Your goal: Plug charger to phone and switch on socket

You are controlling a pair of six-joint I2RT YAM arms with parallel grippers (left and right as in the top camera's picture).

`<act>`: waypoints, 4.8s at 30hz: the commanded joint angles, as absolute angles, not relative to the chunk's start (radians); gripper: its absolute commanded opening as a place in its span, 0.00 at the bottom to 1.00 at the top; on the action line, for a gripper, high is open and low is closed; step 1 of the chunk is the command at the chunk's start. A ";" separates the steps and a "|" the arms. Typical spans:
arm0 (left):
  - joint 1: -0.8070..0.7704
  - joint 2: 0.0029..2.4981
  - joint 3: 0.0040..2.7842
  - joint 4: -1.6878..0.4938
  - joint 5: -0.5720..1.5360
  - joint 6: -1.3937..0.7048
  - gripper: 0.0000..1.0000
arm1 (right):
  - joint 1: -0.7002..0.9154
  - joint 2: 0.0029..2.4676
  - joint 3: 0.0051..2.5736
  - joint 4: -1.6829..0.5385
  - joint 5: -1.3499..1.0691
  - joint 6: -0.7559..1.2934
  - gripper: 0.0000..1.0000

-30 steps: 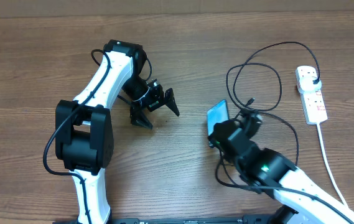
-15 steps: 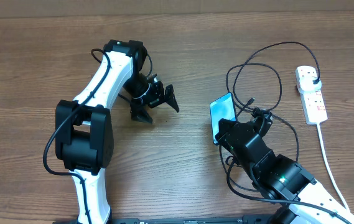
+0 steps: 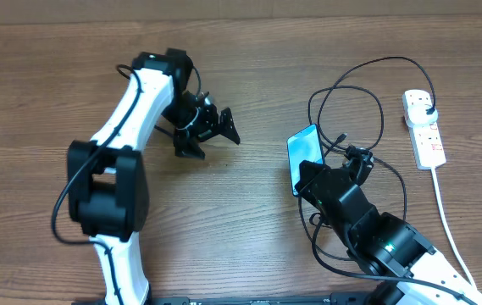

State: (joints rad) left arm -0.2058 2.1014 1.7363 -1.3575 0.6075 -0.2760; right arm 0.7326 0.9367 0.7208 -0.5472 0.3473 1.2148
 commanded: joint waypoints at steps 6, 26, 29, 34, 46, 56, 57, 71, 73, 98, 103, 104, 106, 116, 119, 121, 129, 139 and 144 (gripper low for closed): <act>-0.251 1.608 1.758 -1.410 0.517 -0.150 1.00 | 0.726 0.879 0.746 -0.537 0.373 1.196 0.04; -0.274 0.987 1.033 -1.065 0.253 -0.750 1.00 | 0.726 0.879 0.746 -0.609 0.373 1.196 0.04; -0.276 1.008 0.828 -0.739 0.532 -0.855 0.99 | 0.726 0.880 0.746 -0.610 0.373 1.196 0.04; -0.276 1.102 0.612 -0.213 0.827 -1.024 1.00 | 0.726 0.903 0.746 -0.566 0.348 1.208 0.04; -0.247 1.303 0.556 0.225 1.162 -1.356 1.00 | 0.726 1.043 0.746 -0.401 0.172 1.208 0.04; -0.024 1.302 0.556 0.249 1.443 -1.306 1.00 | 0.726 1.044 0.746 -0.406 0.163 1.248 0.04; 0.004 1.302 0.556 0.249 1.480 -1.288 1.00 | 0.726 1.039 0.746 -0.409 0.163 1.227 0.04; 0.065 1.243 0.555 0.229 1.583 -1.160 1.00 | 0.726 0.583 0.746 -0.702 0.400 1.095 0.04; 0.065 1.218 0.555 0.212 1.583 -1.159 1.00 | 0.726 0.541 0.746 -0.735 0.420 1.101 0.04; 0.104 0.952 0.551 -0.030 1.431 -1.079 0.99 | 0.726 0.784 0.470 0.016 0.054 1.349 0.04; 0.104 0.955 0.551 -0.030 1.369 -1.116 1.00 | 0.726 0.969 0.470 0.214 -0.125 1.441 0.04; 0.104 0.955 0.551 -0.030 1.350 -1.124 1.00 | 0.726 0.997 0.470 0.245 -0.150 1.440 0.04; 0.104 0.955 0.551 -0.030 1.306 -1.126 0.99 | 0.726 1.033 0.470 0.290 -0.181 1.440 0.04; 0.097 0.955 0.551 -0.030 1.124 -1.276 1.00 | 0.726 1.057 0.470 0.344 -0.164 1.523 0.04; 0.078 0.955 0.551 -0.030 1.107 -1.326 1.00 | 0.726 1.057 0.470 0.349 -0.159 1.626 0.04; 0.062 0.955 0.551 -0.031 1.094 -1.360 0.96 | 0.727 1.057 0.470 0.358 -0.162 1.671 0.04; -0.031 0.955 0.551 -0.031 1.005 -1.527 0.94 | 0.760 1.057 0.471 0.381 -0.181 1.766 0.04; -0.078 0.955 0.551 -0.031 0.989 -1.673 0.81 | 0.810 1.057 0.471 0.381 -0.186 1.960 0.04; -0.079 0.955 0.551 -0.031 0.987 -1.673 0.74 | 0.831 1.057 0.471 0.381 -0.188 1.842 0.04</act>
State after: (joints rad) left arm -0.0727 0.9539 0.5556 -0.0311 1.0004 -1.6455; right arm 0.8158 1.0691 0.4583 0.3580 -0.1802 1.9018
